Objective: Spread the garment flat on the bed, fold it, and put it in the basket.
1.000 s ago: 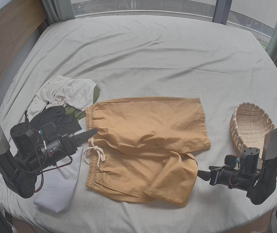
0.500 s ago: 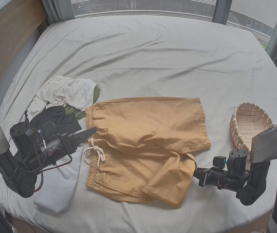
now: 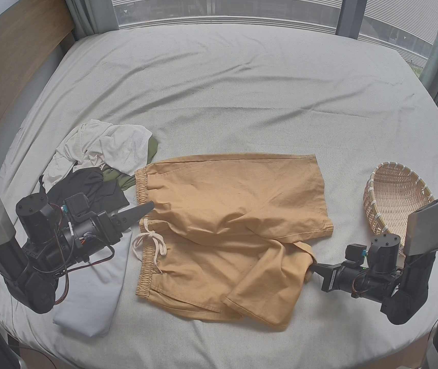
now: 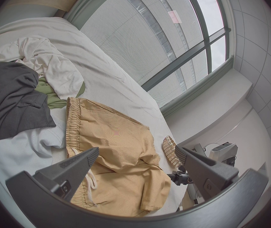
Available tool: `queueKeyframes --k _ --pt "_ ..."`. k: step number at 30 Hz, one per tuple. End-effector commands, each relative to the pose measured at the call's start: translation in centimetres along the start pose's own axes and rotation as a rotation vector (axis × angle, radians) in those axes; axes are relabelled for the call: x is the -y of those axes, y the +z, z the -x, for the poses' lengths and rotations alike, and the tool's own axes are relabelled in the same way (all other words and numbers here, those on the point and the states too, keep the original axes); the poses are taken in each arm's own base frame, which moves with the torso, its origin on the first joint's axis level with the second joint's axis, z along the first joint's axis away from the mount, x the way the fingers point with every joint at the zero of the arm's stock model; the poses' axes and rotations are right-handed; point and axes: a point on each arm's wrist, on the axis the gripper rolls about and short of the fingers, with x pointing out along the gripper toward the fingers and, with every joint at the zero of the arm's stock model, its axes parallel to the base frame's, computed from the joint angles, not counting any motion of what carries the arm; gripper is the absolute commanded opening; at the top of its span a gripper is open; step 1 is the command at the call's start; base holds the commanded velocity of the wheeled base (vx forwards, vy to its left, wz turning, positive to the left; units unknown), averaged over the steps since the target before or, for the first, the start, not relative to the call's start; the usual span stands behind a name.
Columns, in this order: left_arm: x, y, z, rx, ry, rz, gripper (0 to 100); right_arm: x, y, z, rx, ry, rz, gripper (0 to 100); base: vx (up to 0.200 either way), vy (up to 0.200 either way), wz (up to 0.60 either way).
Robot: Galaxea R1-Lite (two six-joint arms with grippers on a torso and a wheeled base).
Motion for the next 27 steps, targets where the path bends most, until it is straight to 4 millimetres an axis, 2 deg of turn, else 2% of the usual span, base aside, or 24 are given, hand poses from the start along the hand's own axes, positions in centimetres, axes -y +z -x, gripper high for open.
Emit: queueKeyframes --k 1,11,16,20,24,27 --pt "0.1 -0.1 -0.1 -0.003 -0.004 0.001 100 0.0 1.6 2.9 0.065 -0.026 -0.006 0 0.0 0.0 0.0" --pt "0.2 -0.1 -0.1 -0.004 -0.005 -0.001 100 1.5 2.7 3.6 0.118 -0.063 -0.02 0 0.0 0.0 0.0" --pt "0.1 -0.1 -0.1 -0.005 -0.004 0.0 100 2.0 3.6 2.3 0.156 -0.058 -0.014 0 0.0 0.0 0.0" --pt "0.1 -0.2 -0.1 -0.007 -0.004 0.001 100 2.5 3.1 1.5 0.136 -0.067 -0.024 0 0.0 0.0 0.0" --pt "0.0 -0.1 -0.1 -0.006 -0.002 0.001 100 2.4 2.5 2.1 0.107 -0.071 -0.034 0 0.0 0.0 0.0" --pt "0.0 -0.2 -0.1 -0.009 -0.002 0.002 100 2.1 1.4 3.3 0.052 -0.06 -0.05 0 0.0 0.0 0.0"
